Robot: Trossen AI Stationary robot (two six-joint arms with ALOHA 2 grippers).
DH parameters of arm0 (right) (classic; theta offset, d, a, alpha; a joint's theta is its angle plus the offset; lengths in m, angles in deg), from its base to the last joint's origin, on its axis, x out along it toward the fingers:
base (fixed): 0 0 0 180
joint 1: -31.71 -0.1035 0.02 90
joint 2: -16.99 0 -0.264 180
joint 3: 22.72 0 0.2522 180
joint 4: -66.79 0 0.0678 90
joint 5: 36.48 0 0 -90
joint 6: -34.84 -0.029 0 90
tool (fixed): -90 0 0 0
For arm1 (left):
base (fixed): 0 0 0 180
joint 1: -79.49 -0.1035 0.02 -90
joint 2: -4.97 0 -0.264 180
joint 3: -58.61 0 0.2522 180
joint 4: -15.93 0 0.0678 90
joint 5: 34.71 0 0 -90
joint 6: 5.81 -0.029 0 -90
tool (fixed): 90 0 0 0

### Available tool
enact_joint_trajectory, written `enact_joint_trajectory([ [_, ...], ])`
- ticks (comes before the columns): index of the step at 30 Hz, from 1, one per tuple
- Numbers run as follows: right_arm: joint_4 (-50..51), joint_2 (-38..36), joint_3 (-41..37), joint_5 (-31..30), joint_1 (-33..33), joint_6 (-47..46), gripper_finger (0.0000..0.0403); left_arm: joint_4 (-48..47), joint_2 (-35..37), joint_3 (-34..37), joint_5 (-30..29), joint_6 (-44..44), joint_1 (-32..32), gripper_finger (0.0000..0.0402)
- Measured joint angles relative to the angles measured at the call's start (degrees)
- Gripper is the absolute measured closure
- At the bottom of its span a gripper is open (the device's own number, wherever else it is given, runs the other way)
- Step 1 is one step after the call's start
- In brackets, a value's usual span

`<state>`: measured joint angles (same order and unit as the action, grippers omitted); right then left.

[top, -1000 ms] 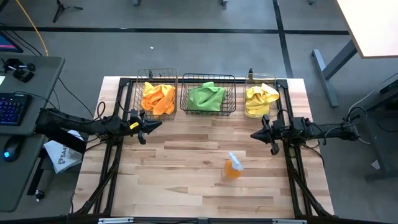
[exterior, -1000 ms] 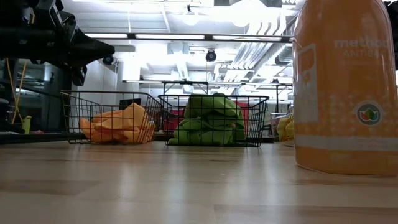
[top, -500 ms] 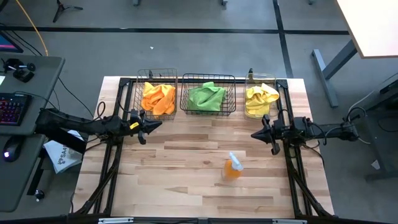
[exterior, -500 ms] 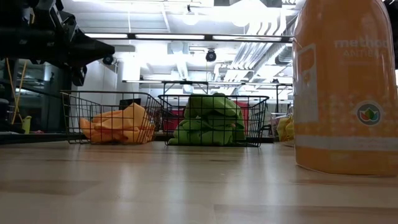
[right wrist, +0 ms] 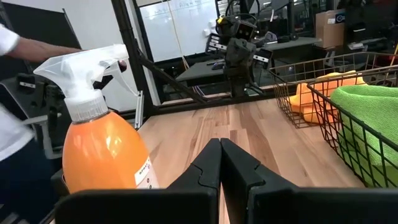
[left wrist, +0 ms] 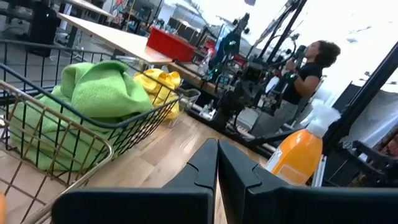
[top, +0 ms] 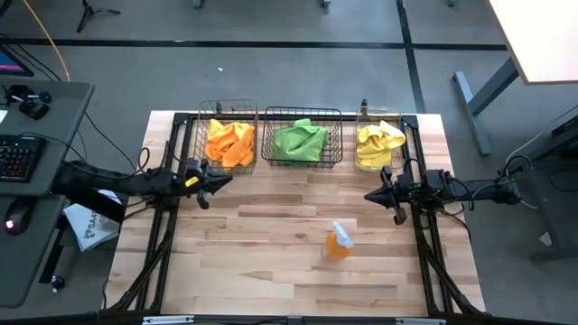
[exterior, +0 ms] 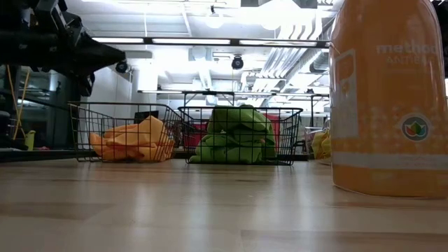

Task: Sort microfiber towel by color & place in baskets
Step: Return to Home Position

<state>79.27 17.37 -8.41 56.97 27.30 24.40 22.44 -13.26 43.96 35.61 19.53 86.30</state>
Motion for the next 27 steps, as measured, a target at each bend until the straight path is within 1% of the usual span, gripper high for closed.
enact_joint_trajectory([
  [7,-0.02,0.0,0.0,0.0,0.0,0.0,0.0402,-6.12,12.08,0.0,-0.02,0.0,-0.37,0.0401],
  [10,-0.04,0.0,0.0,-0.01,0.0,0.0,0.0402,-7.12,17.34,0.0,-0.04,0.0,-0.41,0.0401],
  [13,-0.1,-0.04,-0.02,-0.01,-0.01,0.01,0.0402,-5.65,17.98,0.06,-0.33,-0.96,-0.41,0.0401],
  [15,-0.1,-0.07,-0.02,-0.07,0.0,0.01,0.0402,-4.62,18.04,0.03,-0.23,-4.63,-0.4,0.0401],
  [17,-0.09,-0.07,-0.02,-0.04,-0.02,0.02,0.0402,-6.17,18.06,0.04,0.24,-7.42,-0.39,0.0401],
  [18,-0.09,-0.04,-0.02,-0.04,-0.01,0.02,0.0402,-7.56,18.06,0.18,1.23,-9.49,-0.39,0.0401],
  [20,-0.09,0.0,-0.02,-0.04,0.0,0.01,0.0402,-9.89,18.04,0.2,5.29,-12.83,0.03,0.0401],
  [22,-0.09,0.0,-0.02,-0.04,-0.02,0.0,0.0402,-13.88,18.06,0.13,11.12,-13.45,0.51,0.0401],
  [25,-0.09,0.0,-0.04,-0.04,-0.02,0.01,0.0402,-19.78,18.02,0.2,19.54,-12.17,1.28,0.0401],
  [27,-0.07,0.0,-0.04,-0.04,-0.01,0.01,0.0402,-19.51,18.04,0.17,20.86,-13.49,2.14,0.0401],
])
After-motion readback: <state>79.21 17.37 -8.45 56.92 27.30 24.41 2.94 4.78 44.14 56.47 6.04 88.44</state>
